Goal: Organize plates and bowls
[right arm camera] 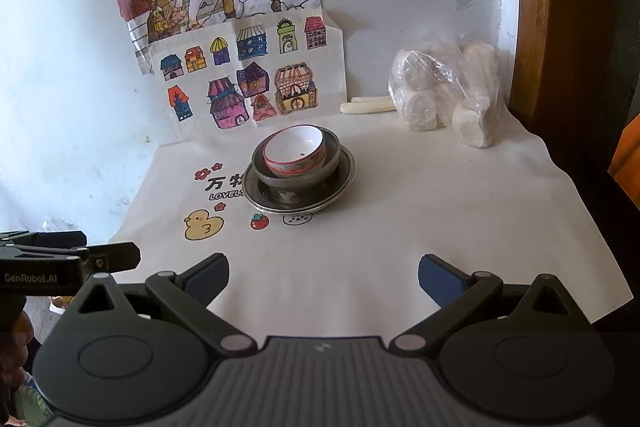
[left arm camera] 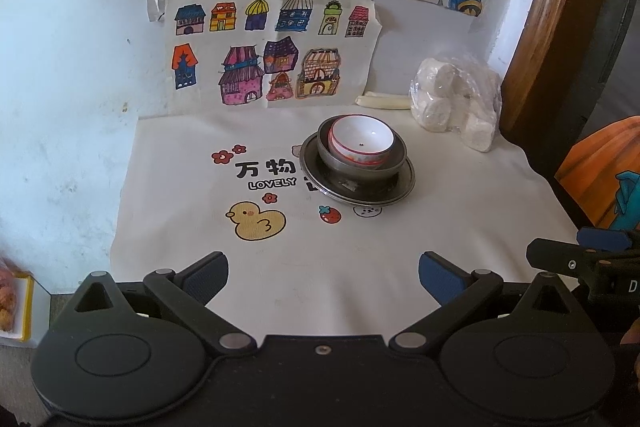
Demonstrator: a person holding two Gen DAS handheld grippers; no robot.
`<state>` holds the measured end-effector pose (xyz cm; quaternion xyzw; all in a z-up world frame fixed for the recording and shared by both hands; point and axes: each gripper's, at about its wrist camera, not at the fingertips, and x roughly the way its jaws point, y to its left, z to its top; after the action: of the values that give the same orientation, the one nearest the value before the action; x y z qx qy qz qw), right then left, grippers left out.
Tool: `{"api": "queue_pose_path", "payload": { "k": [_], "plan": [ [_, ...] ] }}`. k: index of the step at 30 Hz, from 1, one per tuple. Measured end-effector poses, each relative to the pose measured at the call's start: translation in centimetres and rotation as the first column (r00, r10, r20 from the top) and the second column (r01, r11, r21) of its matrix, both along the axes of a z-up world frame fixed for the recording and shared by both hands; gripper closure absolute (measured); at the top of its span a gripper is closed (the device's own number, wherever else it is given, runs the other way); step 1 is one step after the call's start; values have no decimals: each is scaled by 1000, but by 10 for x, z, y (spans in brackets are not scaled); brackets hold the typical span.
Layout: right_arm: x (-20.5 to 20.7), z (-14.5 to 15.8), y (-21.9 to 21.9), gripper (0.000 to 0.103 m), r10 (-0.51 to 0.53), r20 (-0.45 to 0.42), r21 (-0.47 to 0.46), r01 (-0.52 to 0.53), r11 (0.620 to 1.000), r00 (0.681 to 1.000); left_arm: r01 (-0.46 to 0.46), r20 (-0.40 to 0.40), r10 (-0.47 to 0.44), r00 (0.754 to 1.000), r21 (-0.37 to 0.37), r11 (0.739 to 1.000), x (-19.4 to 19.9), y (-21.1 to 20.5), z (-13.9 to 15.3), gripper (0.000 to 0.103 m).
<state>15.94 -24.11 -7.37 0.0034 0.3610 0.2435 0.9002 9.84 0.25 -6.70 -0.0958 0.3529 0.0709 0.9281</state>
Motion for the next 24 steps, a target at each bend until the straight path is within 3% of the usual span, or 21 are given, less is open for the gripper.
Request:
{"api": "queue_pose_path", "payload": {
  "k": [24],
  "plan": [
    [2, 1, 1, 0, 2, -4, -2, -2, 1000, 1000, 6, -4, -6, 1000, 9, 1000, 2, 2, 1, 1]
  ]
}}
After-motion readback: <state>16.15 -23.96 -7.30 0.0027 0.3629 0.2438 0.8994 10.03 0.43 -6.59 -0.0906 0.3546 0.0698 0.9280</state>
